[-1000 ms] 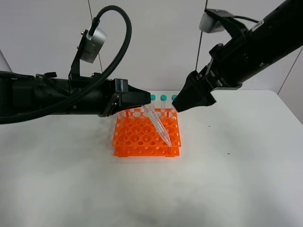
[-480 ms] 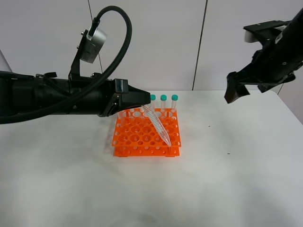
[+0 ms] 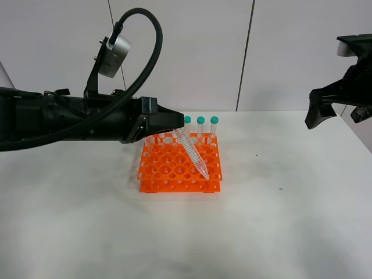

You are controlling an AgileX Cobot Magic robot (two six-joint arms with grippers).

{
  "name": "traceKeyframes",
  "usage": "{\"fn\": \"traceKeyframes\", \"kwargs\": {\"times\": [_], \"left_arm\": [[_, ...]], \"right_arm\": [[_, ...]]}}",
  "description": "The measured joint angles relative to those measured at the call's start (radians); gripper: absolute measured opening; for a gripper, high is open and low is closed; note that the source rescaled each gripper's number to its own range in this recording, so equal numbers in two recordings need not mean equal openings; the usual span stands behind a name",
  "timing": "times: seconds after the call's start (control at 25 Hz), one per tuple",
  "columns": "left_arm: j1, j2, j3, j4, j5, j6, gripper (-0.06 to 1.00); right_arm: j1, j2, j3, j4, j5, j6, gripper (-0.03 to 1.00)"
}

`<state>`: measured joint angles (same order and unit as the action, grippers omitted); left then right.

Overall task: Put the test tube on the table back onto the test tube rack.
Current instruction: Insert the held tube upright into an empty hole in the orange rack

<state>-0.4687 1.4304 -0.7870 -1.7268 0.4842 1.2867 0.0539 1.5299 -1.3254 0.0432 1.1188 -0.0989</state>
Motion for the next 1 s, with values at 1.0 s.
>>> {"fn": "traceKeyframes", "kwargs": {"times": [1.0], "left_arm": [[0.0, 0.0, 0.0, -0.002, -0.006, 0.001, 0.0]], "right_arm": [[0.006, -0.433, 0.461, -0.053, 0.095, 0.062, 1.0]]}}
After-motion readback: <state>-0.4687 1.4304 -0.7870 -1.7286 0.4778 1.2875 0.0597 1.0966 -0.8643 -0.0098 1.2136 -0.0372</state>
